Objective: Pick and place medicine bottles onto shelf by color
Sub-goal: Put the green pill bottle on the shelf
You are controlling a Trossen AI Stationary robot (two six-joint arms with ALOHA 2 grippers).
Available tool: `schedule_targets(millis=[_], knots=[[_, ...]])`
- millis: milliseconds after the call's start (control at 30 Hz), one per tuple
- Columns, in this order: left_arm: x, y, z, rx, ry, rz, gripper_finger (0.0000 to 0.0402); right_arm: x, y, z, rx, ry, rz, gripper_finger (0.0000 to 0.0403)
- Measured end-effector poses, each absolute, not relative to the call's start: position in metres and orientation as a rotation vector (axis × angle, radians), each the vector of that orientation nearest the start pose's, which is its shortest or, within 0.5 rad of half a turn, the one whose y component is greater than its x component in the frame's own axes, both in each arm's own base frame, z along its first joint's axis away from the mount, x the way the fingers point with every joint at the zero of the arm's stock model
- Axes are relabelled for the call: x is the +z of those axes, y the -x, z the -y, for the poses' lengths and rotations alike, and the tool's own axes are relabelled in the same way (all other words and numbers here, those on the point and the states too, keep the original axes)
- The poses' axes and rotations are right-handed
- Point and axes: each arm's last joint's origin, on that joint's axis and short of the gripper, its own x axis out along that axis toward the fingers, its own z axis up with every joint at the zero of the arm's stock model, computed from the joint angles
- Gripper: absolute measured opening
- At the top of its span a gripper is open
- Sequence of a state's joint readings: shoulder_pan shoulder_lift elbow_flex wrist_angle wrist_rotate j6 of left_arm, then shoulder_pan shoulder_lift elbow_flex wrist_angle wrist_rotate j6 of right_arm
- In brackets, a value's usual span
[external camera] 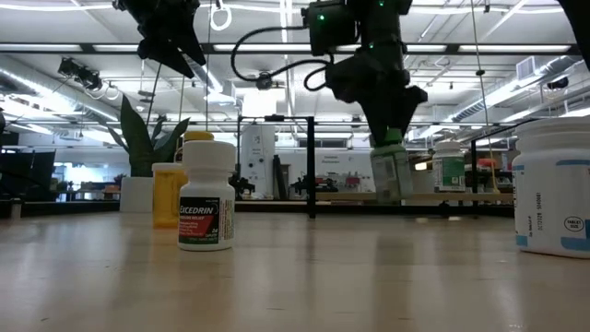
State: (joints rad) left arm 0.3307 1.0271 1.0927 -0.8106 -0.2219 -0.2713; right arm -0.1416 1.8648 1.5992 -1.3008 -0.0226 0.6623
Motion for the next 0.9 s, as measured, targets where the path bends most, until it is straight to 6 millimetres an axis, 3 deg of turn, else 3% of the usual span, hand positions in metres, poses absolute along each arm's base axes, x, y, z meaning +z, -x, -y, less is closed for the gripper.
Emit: schedule_targets(millis=[200,333,567,733,900], knots=[[0.341,-0.182,-0.07,0.656,0.288,-0.671,0.0282,0.292,-0.343,0.07,-0.652,-0.519,-1.431,0.021],[0.341,-0.181,-0.07,0.666,0.291,-0.669,0.0282,0.307,-0.341,0.093,-0.681,-0.5,-1.363,0.0214],[0.34,-0.181,-0.07,0.681,0.33,-0.658,0.0282,0.314,-0.325,0.15,-0.721,-0.524,-1.31,0.0222],[0.34,-0.181,-0.07,0.683,0.336,-0.656,0.0282,0.318,-0.318,0.195,-0.689,-0.581,-1.145,0.0215],[0.34,-0.181,-0.07,0.691,0.358,-0.649,0.0282,0.32,-0.31,0.219,-0.7,-0.549,-1.083,0.0222]])
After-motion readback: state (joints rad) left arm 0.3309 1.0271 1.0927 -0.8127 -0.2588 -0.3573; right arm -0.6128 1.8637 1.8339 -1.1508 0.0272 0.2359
